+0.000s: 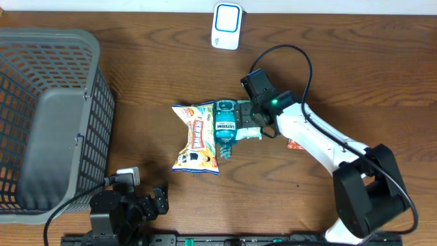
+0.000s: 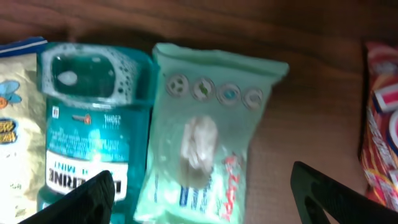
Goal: Scan the item barcode
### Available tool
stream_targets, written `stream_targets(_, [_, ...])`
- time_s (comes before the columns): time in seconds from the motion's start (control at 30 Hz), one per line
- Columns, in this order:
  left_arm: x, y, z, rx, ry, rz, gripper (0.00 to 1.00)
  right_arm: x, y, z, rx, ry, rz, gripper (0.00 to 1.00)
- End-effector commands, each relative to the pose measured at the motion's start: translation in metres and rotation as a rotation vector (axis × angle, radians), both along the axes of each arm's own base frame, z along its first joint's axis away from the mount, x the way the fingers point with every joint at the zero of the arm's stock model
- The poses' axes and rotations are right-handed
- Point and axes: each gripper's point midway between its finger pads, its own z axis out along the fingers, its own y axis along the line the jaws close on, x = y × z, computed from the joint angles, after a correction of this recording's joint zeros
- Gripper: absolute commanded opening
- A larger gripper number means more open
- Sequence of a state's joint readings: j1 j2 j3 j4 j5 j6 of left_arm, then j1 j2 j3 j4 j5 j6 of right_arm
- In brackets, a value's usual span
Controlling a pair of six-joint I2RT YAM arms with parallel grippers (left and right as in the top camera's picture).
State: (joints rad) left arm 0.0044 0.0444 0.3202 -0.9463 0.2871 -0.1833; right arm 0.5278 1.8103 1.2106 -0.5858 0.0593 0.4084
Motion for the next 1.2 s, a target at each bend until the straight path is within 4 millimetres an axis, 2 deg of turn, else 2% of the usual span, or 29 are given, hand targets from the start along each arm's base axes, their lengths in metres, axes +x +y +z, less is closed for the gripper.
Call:
stream_targets(0.0, [-0.002,-0.002,-0.001,-0.002,0.007,-0.013,0.98,0.002,0.0,-0.02,-0.046,0.016,0.046,0.84])
stream_targets(0.07, [-0.002,-0.002,-0.001,-0.002,0.007,-0.013,0.98,0.004,0.0,-0.031,-0.06,0.023,0.043,0.81])
stream_targets(0.2, [-0.002,-0.002,-0.001,-0.002,0.007,-0.013,0.98,0.004,-0.006,-0.049,-0.102,0.047,0.035,0.69])
stream_targets(0.27, [-0.002,-0.002,-0.001,-0.002,0.007,-0.013,0.98,0.004,-0.009,-0.05,-0.118,0.046,0.029,0.67])
stream_targets(0.53, [-0.002,-0.002,-0.001,-0.002,0.007,-0.013,0.98,-0.001,-0.023,-0.051,-0.191,0.06,0.013,0.66])
stream_targets(0.67, [-0.002,-0.002,-0.001,-0.002,0.007,-0.014,0.98,-0.01,-0.031,-0.051,-0.223,0.1,0.013,0.71])
stream_targets(0.93, [-0.002,-0.002,-0.001,-0.002,0.007,-0.013,0.98,-0.041,-0.048,-0.046,-0.298,0.237,0.025,0.55])
stream_targets(1.07, [-0.002,-0.002,-0.001,-0.002,0.007,-0.013,0.98,-0.057,-0.058,-0.042,-0.333,0.298,0.03,0.55])
stream_targets(1.17, [-0.002,-0.002,-0.001,-0.002,0.007,-0.013,0.98,-0.062,-0.06,-0.032,-0.341,0.314,0.031,0.56])
